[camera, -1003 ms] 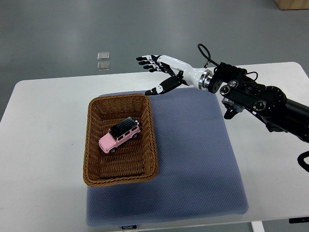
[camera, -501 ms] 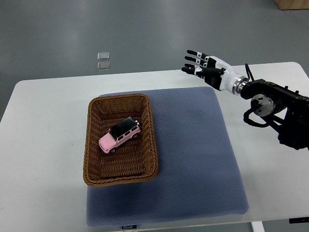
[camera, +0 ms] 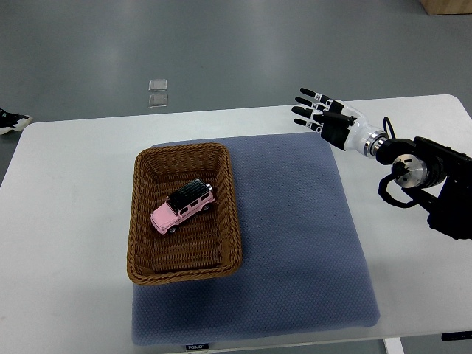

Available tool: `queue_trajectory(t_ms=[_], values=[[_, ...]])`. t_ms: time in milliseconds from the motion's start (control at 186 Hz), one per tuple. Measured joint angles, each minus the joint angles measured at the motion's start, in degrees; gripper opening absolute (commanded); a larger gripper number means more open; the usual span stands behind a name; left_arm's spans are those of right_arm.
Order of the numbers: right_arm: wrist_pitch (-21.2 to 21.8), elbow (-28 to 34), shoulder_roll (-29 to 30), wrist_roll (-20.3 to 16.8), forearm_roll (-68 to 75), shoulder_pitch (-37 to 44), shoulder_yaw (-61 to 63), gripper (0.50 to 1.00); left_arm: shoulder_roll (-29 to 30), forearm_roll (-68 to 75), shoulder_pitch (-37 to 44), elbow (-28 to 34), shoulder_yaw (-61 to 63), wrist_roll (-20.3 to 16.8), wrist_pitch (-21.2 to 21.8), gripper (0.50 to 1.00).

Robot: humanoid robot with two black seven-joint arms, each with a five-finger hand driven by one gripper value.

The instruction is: Place pink car in brown basket

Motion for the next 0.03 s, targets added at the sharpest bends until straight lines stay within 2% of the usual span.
queue_trajectory(t_ms=[27], values=[[0.0,0.0,0.0,0.0,0.0,0.0,0.0,0.915,0.0,0.0,0.0,0.0,0.0,0.0,0.0,1.000]])
